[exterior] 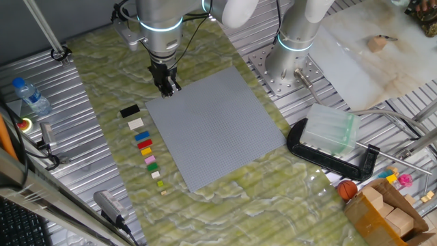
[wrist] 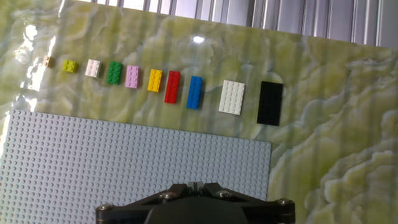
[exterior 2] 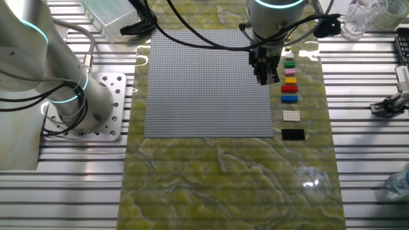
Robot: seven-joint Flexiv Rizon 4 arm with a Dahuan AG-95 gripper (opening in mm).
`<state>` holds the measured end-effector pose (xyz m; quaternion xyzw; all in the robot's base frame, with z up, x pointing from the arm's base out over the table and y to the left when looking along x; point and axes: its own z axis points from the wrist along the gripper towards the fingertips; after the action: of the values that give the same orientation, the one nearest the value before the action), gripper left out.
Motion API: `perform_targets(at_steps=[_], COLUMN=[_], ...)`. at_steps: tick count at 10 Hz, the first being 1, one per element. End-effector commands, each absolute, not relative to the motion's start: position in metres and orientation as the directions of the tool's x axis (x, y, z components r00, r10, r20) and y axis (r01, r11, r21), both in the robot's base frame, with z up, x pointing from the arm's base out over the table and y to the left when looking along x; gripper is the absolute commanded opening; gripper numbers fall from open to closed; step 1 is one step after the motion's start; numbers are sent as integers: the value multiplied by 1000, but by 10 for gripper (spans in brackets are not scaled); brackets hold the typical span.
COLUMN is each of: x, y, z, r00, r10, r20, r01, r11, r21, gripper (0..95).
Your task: Build with small Lego blocks
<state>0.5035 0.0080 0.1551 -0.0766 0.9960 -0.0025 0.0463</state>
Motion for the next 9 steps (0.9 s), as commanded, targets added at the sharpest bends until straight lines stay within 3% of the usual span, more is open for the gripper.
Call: perform_targets(at_steps=[1, 9], x=[503, 503], y=[8, 8], z=[155, 155], r00=[-984, -983], r10=[-153, -160], r20=[-91, -91], r01=[-152, -160], r11=[988, 987], r21=[-12, -13], gripper=[0, 0])
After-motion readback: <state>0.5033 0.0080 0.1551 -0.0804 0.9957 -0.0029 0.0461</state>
